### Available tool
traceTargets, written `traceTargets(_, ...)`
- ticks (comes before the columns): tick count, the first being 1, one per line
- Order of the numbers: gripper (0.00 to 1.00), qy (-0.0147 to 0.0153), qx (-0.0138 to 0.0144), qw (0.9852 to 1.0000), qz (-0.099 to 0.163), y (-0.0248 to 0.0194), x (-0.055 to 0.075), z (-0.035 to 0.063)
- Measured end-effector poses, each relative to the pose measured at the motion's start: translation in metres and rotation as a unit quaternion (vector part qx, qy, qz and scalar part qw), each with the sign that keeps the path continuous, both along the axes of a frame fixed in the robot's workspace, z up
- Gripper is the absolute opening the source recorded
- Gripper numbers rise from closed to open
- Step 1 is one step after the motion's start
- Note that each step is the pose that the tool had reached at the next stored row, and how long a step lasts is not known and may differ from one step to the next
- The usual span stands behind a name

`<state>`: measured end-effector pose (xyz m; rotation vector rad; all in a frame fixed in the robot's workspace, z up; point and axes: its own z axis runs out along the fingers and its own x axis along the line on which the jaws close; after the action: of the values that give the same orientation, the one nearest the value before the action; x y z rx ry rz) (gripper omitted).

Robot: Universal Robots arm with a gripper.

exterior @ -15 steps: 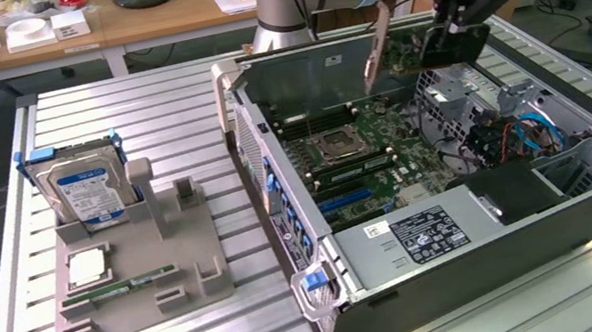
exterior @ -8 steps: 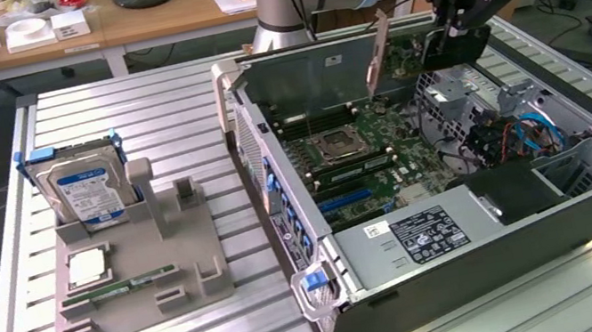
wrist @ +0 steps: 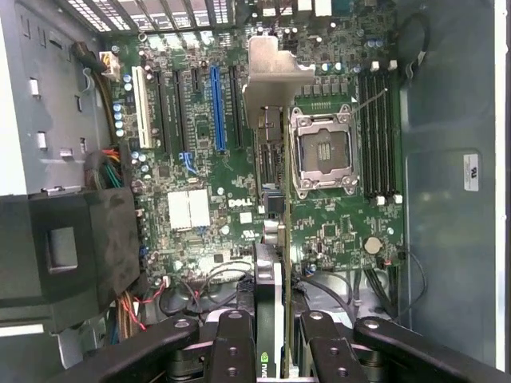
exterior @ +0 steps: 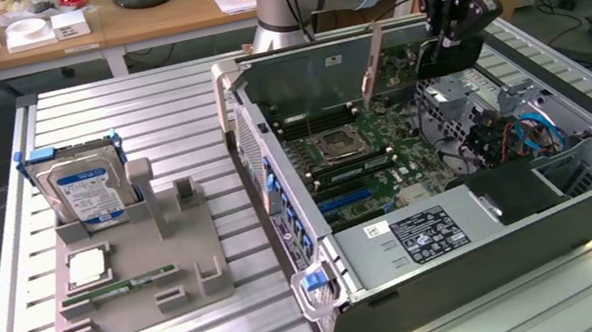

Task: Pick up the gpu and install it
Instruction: 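Insert the gpu into the slot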

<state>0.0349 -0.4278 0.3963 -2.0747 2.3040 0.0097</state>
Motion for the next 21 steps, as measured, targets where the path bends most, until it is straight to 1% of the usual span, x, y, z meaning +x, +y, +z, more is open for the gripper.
traceTargets(3,0.27,0.0000,0.0000,1.0000,0.000,-0.0006,-0.0023,-0.0043)
traceTargets(8,0.27,0.0001,0.0000,1.0000,0.000,-0.0044,-0.0061,-0.0091)
traceTargets(15,0.27,0.0000,0.0001,1.0000,0.000,-0.0048,-0.0063,-0.0096)
traceTargets(20,0.27,0.0000,0.0000,1.0000,0.000,-0.0083,-0.0073,-0.0096)
traceTargets(21,0.27,0.0000,0.0000,1.0000,0.000,-0.0084,-0.0073,-0.0096)
